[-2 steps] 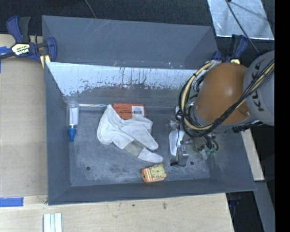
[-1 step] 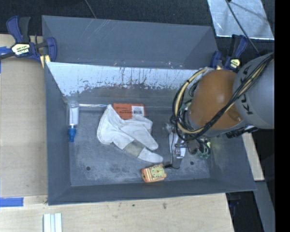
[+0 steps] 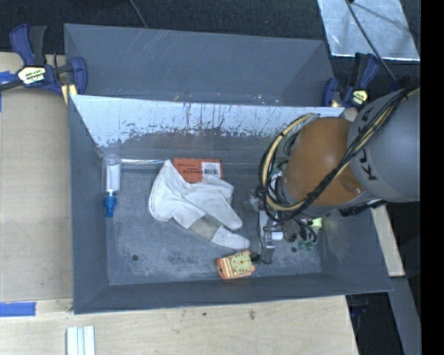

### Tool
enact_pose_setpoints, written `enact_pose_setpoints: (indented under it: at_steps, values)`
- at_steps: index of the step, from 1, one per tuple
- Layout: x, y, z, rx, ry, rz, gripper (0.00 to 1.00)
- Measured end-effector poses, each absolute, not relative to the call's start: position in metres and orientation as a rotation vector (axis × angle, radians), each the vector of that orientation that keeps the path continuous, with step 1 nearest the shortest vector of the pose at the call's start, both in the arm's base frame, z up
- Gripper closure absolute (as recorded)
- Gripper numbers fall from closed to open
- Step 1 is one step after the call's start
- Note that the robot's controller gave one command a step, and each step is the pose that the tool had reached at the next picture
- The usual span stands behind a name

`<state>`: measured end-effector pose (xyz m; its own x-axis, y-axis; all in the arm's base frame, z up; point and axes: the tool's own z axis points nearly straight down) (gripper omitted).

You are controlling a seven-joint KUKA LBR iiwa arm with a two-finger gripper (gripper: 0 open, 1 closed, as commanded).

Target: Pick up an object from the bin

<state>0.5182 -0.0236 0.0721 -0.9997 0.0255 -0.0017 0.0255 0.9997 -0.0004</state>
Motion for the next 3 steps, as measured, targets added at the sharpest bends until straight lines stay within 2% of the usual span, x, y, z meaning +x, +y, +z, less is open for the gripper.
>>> enact_pose_setpoints:
  at_steps: [1,2,3]
  values:
    - [0.520,-0.004,0.070,0.131,3.135,-0.001,0.00]
    - [0.543,0.039,0.070,0.118,3.136,-0.001,0.00]
    - [0.547,0.048,0.071,0.118,3.133,0.003,0.00]
